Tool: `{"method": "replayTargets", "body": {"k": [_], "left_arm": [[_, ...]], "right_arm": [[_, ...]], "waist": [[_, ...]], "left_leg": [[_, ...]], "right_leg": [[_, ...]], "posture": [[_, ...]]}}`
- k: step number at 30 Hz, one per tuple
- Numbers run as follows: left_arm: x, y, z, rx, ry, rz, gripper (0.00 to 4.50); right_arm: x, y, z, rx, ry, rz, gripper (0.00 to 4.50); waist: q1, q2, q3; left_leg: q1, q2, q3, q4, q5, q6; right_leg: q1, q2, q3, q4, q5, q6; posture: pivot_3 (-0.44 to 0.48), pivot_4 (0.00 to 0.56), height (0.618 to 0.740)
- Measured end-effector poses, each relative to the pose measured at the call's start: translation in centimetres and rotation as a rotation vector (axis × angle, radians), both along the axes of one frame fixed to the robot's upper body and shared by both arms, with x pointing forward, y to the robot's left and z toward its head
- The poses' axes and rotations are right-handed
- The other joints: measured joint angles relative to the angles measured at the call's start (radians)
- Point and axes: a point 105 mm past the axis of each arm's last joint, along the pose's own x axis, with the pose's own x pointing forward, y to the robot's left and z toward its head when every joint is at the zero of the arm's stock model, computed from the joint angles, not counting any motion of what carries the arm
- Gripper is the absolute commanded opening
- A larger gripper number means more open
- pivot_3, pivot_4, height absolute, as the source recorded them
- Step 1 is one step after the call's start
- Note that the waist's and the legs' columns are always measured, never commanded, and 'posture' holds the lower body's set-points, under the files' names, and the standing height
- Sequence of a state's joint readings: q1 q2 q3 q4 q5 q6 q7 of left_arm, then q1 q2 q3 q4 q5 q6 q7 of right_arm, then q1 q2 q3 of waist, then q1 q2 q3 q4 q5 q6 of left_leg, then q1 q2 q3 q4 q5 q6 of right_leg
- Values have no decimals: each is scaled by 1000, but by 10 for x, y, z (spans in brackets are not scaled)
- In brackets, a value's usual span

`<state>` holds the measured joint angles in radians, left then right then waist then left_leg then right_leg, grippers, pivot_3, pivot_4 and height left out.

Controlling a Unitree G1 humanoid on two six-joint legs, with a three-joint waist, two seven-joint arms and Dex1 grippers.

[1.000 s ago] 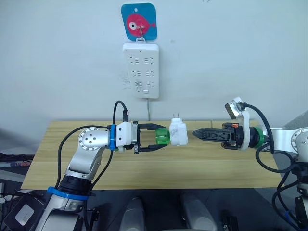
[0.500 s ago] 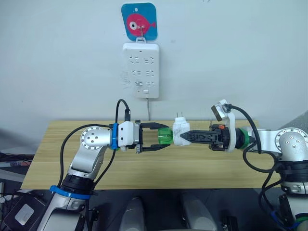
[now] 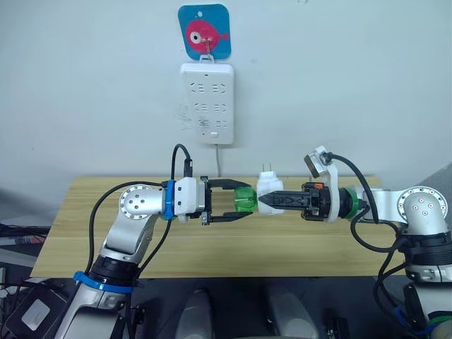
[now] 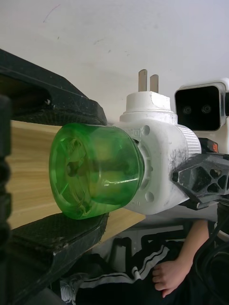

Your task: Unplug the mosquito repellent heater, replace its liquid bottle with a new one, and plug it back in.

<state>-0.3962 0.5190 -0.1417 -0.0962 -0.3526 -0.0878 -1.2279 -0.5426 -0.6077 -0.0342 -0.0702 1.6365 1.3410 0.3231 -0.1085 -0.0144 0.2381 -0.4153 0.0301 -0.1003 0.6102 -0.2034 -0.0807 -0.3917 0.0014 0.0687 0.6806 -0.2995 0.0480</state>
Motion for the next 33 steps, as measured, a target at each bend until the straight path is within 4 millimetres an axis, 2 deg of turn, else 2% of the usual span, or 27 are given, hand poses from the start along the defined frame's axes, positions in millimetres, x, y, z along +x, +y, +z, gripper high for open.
{"method": "replayTargets", "body": {"k": [1, 7, 12, 13, 18, 20, 23, 26, 33], "left_arm": [[0, 0, 1, 8, 46, -1, 2248], [-4, 7, 6, 80, 598, -72, 2248], [-5, 8, 8, 61, 817, -109, 2248], [-4, 8, 9, 57, 808, -106, 2248], [4, 12, 8, 50, 650, -46, 3947], [6, 17, 0, 70, 490, 6, 4500], [7, 17, -5, 72, 271, 37, 4500], [6, 9, 9, 9, 72, 23, 4500], [3, 1, 28, -75, -132, 10, 4500]], "right_arm": [[0, 0, 0, 0, 0, 1, 3037], [-9, 6, 0, -15, -20, 52, 3037], [-11, 7, 2, -3, -27, 67, 3037], [-10, 7, 2, 0, -29, 64, 3037], [-7, 7, 4, 15, -29, 42, 3037], [-8, 7, 7, 38, -18, 47, 3037], [-7, 6, 11, 65, -5, 42, 3037], [-4, 5, 12, 76, 7, 18, 3037], [-1, 4, 13, 78, 11, -5, 3037]], "waist": [[0, 0, 0], [-3, 0, 0], [-3, 0, 1], [-2, 0, 1], [0, 0, 1], [0, 0, 1], [9, -1, 1], [23, -1, 2], [25, -1, 2]], "left_leg": [[0, 0, 0, 0, 0, 0], [0, 0, -2, 0, 0, 0], [-1, 0, -3, 0, 0, 0], [-1, 0, -2, 0, 0, 0], [-1, 0, -2, 0, 0, 0], [0, 1, -1, -1, 0, 0], [-1, 0, -1, 0, 0, 0], [-2, 0, 0, 0, 0, 0], [-2, 0, 0, 1, 0, 0]], "right_leg": [[0, 0, 0, 0, 0, 0], [0, 1, -2, 0, -2, 3], [-1, 1, -3, 0, -1, 1], [-1, 0, -3, 0, -1, 1], [-1, 0, -2, 1, 0, 0], [-1, 0, -1, 0, 0, -1], [-2, 0, -1, 0, 1, -1], [-2, 0, 0, 0, 1, -1], [-2, 0, 0, 0, 1, -1]], "posture": [[-107, 215, 736], [-104, 215, 736], [-105, 213, 736], [-104, 213, 736], [-106, 215, 736], [-105, 215, 736], [-106, 215, 736], [-103, 214, 736], [-108, 212, 736]]}}
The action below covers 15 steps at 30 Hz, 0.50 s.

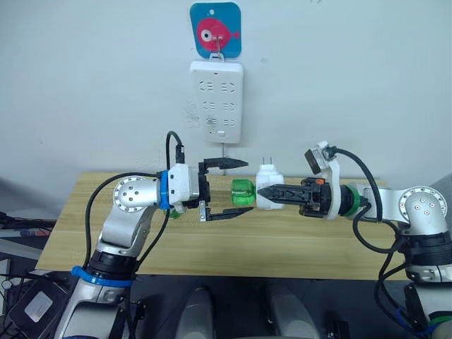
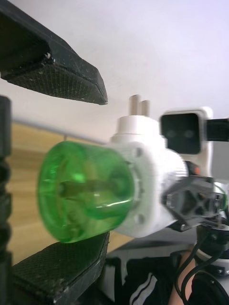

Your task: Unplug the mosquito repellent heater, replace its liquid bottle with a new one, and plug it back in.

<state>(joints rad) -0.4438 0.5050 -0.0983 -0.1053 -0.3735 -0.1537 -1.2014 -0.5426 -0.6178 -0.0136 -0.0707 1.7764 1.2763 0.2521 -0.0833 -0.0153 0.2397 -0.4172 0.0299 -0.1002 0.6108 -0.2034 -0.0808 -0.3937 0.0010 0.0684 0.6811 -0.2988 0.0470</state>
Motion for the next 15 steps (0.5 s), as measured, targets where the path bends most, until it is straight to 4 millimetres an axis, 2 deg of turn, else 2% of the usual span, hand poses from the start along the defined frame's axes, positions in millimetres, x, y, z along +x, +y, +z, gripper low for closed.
{"method": "replayTargets", "body": {"k": [3, 8, 12, 14, 15], "left_arm": [[-1, 1, -3, 13, -12, -17, 3875], [-2, 1, -9, 41, -1, -44, 2286], [-2, 2, -11, 60, 60, -57, 2249], [-2, 3, -10, 88, 171, -71, 2249], [-2, 5, -9, 102, 297, -83, 2249]], "right_arm": [[1, 0, 0, -1, 0, -7, 3037], [1, 0, 0, -6, 2, -10, 3037], [0, 1, -2, -11, 6, -5, 3037], [-1, 2, -3, -16, 11, 1, 3037], [-2, 3, -4, -20, 8, 7, 3037]], "waist": [[-1, 0, 0], [-3, 0, 0], [-4, 0, 0], [-5, 0, 0], [-5, 0, 0]], "left_leg": [[0, 0, 0, 0, 0, 0], [0, 0, 0, 0, 0, 0], [0, 0, 0, 0, 0, 0], [0, 0, -1, 0, 0, 0], [0, 0, -1, 0, 0, 0]], "right_leg": [[0, 0, 0, 0, 0, 0], [0, 0, 0, 0, 0, 0], [0, 0, 0, 0, 0, 0], [0, 0, -1, 1, 0, 0], [0, 0, -1, 1, 0, 0]], "posture": [[-109, 211, 736], [-113, 209, 736], [-107, 207, 736], [-106, 208, 736], [-106, 208, 736]]}}
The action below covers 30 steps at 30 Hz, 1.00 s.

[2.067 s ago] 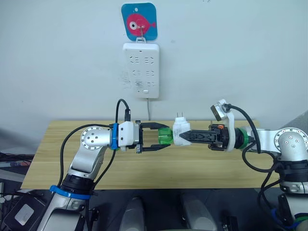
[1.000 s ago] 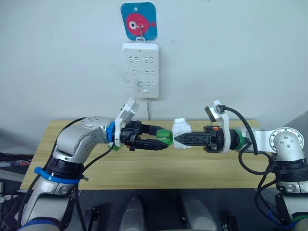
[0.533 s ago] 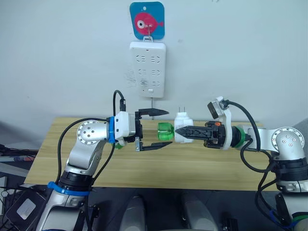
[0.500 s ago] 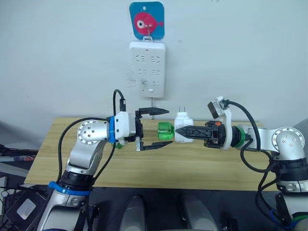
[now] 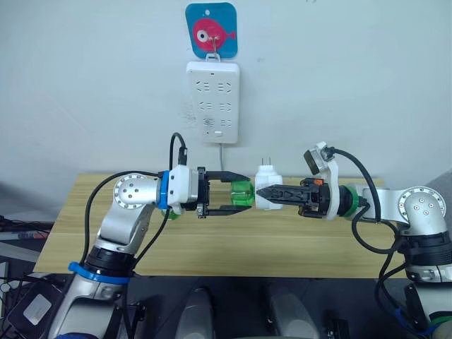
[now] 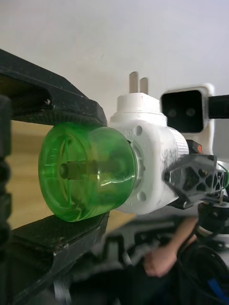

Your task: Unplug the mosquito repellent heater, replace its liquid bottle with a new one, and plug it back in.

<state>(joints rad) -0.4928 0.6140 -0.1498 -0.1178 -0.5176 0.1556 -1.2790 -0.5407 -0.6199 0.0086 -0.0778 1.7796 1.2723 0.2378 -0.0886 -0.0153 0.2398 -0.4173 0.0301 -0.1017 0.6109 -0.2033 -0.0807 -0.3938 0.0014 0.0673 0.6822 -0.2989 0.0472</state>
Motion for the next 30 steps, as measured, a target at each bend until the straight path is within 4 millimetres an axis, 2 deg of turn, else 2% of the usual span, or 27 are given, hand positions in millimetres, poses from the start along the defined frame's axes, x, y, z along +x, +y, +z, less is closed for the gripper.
{"method": "replayTargets", "body": {"k": [3, 6, 10, 11, 13, 17, 22, 25, 30], "left_arm": [[1, 4, 8, 27, 358, -41, 2249], [2, 5, 12, 22, 586, -69, 2249], [1, 5, 11, 32, 675, -68, 2249], [1, 4, 11, 34, 670, -63, 2599], [3, 3, 11, 45, 594, -31, 3198], [9, 10, 1, 77, 311, 57, 4488], [2, 18, -15, 77, 53, 57, 4500], [-1, 16, -6, -14, -177, 34, 4500], [-4, 9, 1, -83, -358, 19, 4500]], "right_arm": [[-5, 4, 3, -8, -41, 32, 3037], [-7, 5, 7, -15, -81, 45, 3037], [-8, 5, 7, -18, -91, 54, 3037], [-8, 5, 7, -19, -91, 52, 3037], [-6, 3, 7, -24, -91, 42, 3037], [-3, -1, 4, -28, -72, 23, 3037], [-3, -1, 4, -26, -68, 23, 3037], [-3, -2, 4, -26, -68, 22, 3037], [-3, -2, 4, -25, -67, 22, 3037]], "waist": [[-3, 0, 0], [-5, 0, 0], [-4, 0, 0], [-4, 0, 0], [-3, 0, 0], [-2, 0, 0], [3, 0, 0], [8, 0, 0], [7, 0, 0]], "left_leg": [[0, 0, -1, 0, 0, 0], [0, 0, -1, 0, 0, 0], [0, 0, -1, -1, 0, 0], [0, 0, -1, -1, 0, 0], [0, 0, -1, -1, 0, 0], [0, 1, 1, -1, 0, 0], [-1, 0, 2, 0, 0, 0], [-1, 0, 2, 0, 0, 0], [-1, -1, 2, 1, 0, 0]], "right_leg": [[0, 0, -2, 0, -1, 2], [0, 0, -2, 0, -2, 3], [-1, 0, -2, 0, 0, 0], [-1, 0, -2, 0, 0, 0], [-1, 0, -2, 0, 0, 0], [-1, 0, 0, 0, 0, 0], [-2, -1, 1, 0, 0, -1], [-2, -1, 1, 0, 0, -1], [-1, -1, 1, 0, 1, 0]], "posture": [[-107, 209, 736], [-109, 208, 736], [-109, 206, 736], [-108, 205, 736], [-107, 205, 736], [-110, 205, 736], [-106, 211, 736], [-102, 215, 736], [-97, 216, 736]]}}
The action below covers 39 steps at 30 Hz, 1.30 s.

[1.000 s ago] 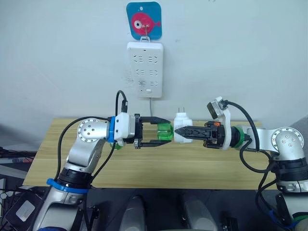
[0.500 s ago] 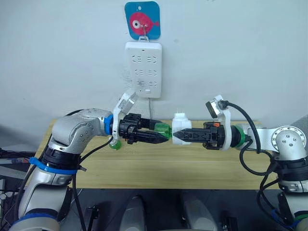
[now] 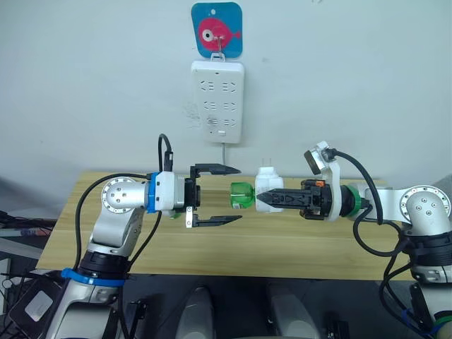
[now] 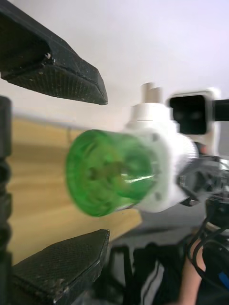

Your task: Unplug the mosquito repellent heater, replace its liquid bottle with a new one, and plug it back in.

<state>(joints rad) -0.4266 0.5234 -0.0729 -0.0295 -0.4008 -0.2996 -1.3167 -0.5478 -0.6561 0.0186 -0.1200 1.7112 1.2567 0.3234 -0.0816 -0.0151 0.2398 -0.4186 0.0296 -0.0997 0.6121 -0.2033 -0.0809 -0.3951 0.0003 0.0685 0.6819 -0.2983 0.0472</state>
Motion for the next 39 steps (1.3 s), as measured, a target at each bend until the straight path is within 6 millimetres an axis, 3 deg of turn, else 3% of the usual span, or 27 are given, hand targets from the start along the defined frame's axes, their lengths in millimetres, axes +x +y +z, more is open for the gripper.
{"method": "replayTargets", "body": {"k": [5, 12, 13, 18, 20, 23, 27, 33, 35, 39], "left_arm": [[5, -2, -3, 17, -23, 7, 4500], [2, -7, -2, 29, -15, -22, 2369], [2, -7, -2, 32, -11, -22, 2245], [0, -6, 2, 52, 102, -16, 2244], [0, -6, 4, 60, 256, -5, 2244], [2, -4, 13, 40, 740, -44, 2244], [-1, 0, 17, 45, 1028, -72, 2244], [-6, 2, 13, 65, 1080, -57, 2244], [-5, 2, 12, 64, 1046, -38, 2968], [9, 14, 5, 47, 818, 100, 4207]], "right_arm": [[1, -1, -1, 2, 6, -4, 3037], [1, 0, -1, 4, 6, -3, 3037], [1, 0, 0, 5, 6, -2, 3037], [0, 0, 0, 12, 4, 7, 3037], [0, 0, 0, 12, 3, 6, 3037], [0, 2, 6, 26, -18, 15, 3037], [-3, 5, 9, 35, -35, 39, 3037], [-6, 7, 5, 25, -25, 54, 3037], [-6, 7, 5, 22, -24, 49, 3037], [2, -2, -1, -8, -3, -5, 3037]], "waist": [[-2, 0, 0], [-3, 0, 0], [-4, 0, 0], [-4, 0, 0], [-6, 0, 0], [-9, -1, 1], [-9, 0, 1], [-7, 0, 1], [-6, 0, 1], [-5, 0, 1]], "left_leg": [[0, 0, 0, 0, 0, 0], [0, 0, -1, 0, 0, 0], [0, 0, -1, 0, 0, 0], [0, 0, -1, 0, 0, 0], [0, 0, -2, 0, 0, 0], [0, 0, -4, 0, 0, 0], [0, 1, -4, 0, 0, 0], [0, 1, -4, 0, 0, 0], [0, 1, -4, 0, 0, 0], [1, 1, -2, 0, 0, 0]], "right_leg": [[0, 1, 0, 1, 0, 0], [0, 1, -1, 1, 0, 0], [0, 1, -1, 1, 0, 0], [0, 1, -1, 1, 0, 0], [0, 1, -1, 1, 0, 0], [0, 1, -3, 3, -2, 3], [0, 2, -4, 2, -2, 2], [0, 1, -4, 2, -1, 0], [0, 1, -3, 2, -1, 0], [0, 1, -1, 2, 0, 0]], "posture": [[-100, 216, 736], [-95, 217, 736], [-95, 217, 736], [-88, 217, 736], [-90, 218, 736], [-90, 217, 736], [-95, 218, 736], [-94, 220, 736], [-94, 221, 736], [-97, 224, 736]]}}
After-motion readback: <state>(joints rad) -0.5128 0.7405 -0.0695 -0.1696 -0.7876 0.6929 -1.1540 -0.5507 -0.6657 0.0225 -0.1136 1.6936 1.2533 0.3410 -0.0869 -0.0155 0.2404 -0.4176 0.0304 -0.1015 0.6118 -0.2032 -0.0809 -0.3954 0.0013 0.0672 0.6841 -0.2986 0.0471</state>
